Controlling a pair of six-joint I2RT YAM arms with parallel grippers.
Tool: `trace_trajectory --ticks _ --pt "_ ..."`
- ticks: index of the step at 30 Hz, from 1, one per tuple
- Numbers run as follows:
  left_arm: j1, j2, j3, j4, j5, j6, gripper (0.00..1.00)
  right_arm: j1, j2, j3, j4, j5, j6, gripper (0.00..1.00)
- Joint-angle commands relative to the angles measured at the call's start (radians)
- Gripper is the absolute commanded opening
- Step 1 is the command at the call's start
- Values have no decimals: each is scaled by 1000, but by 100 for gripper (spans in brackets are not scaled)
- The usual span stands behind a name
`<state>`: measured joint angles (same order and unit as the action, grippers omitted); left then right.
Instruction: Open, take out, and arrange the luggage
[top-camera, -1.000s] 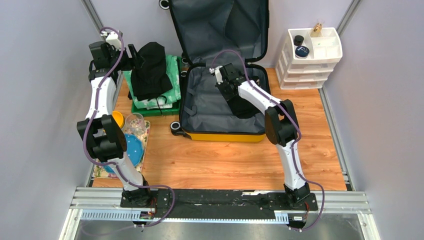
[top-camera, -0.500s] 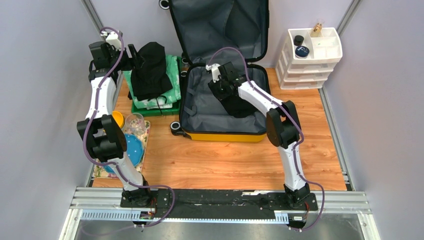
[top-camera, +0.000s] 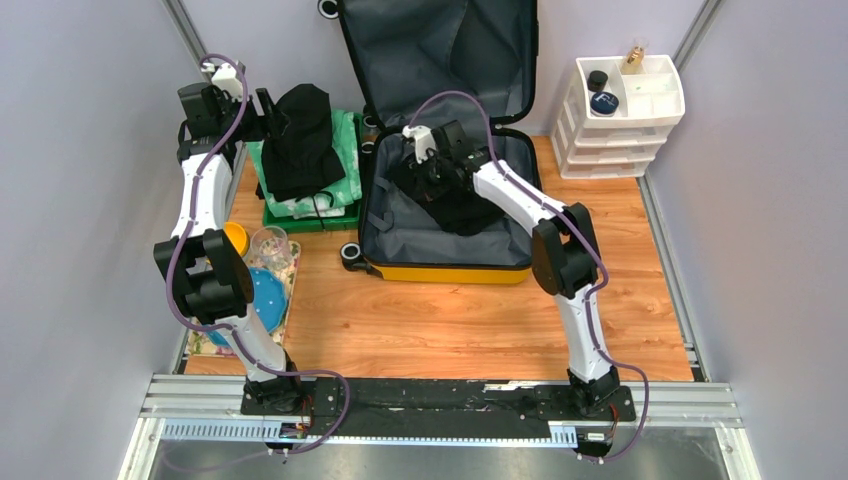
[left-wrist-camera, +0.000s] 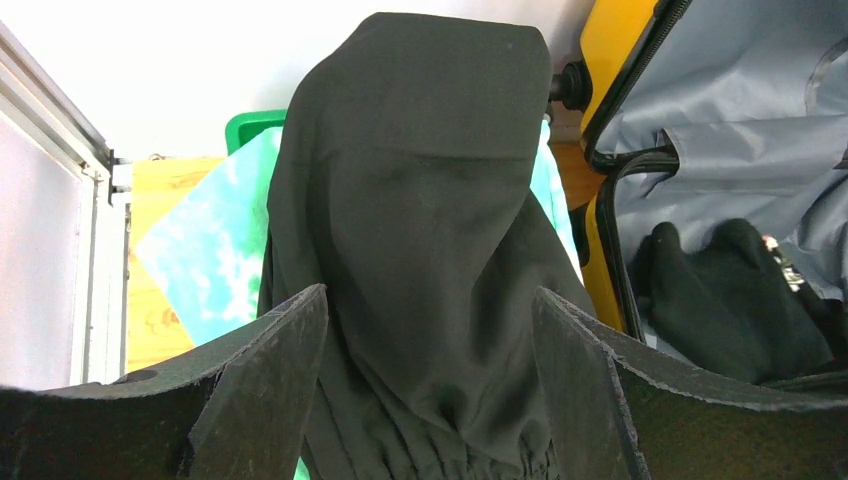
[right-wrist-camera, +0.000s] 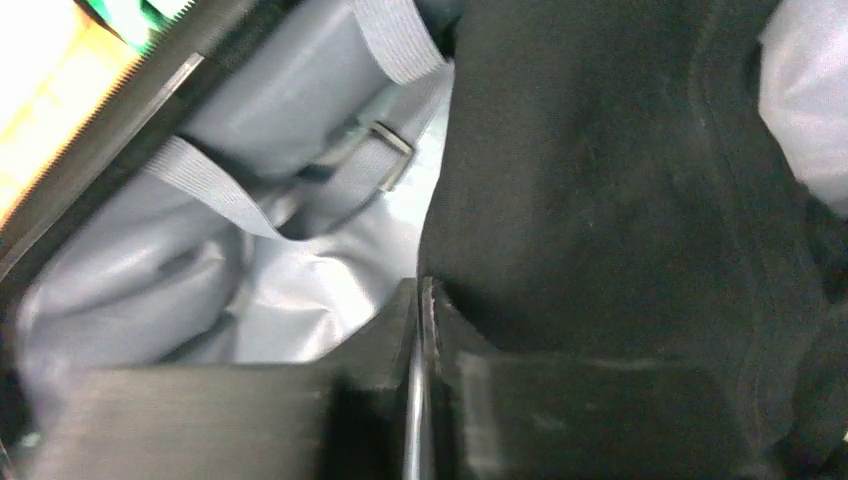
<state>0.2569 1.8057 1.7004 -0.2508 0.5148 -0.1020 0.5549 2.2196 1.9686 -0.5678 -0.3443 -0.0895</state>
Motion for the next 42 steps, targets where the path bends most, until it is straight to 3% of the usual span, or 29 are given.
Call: trace_trajectory --ticks 1,2,7,14,19,22,25,28,29,31,42 --pt "1 -57 8 7 5 18 82 14 -29 114 -28 -81 14 28" --pt "1 -57 8 8 7 18 82 -2 -23 157 -49 -75 7 58" --pt "1 -57 2 16 82 16 82 -75 -35 171 -60 -42 10 61" --pt "-21 -69 -21 48 249 38 83 -79 38 207 -125 50 -105 74" --pt "-54 -103 -54 42 292 100 83 -81 91 223 -152 77 -142 76" --pt "-82 -118 -84 33 309 146 83 -82 120 228 -168 61 -142 73" --pt "-107 -124 -100 16 310 189 84 -81 138 230 -184 48 -141 61" --pt "-125 -125 -110 13 309 202 84 -82 132 225 -182 54 -145 42" --pt "-130 -124 -111 13 310 202 84 -82 130 227 -182 59 -147 25" --pt "-142 -121 -116 10 321 206 84 -88 127 231 -181 74 -148 2" --pt "-240 -98 -151 -18 320 265 83 -150 35 202 -135 76 -118 0"
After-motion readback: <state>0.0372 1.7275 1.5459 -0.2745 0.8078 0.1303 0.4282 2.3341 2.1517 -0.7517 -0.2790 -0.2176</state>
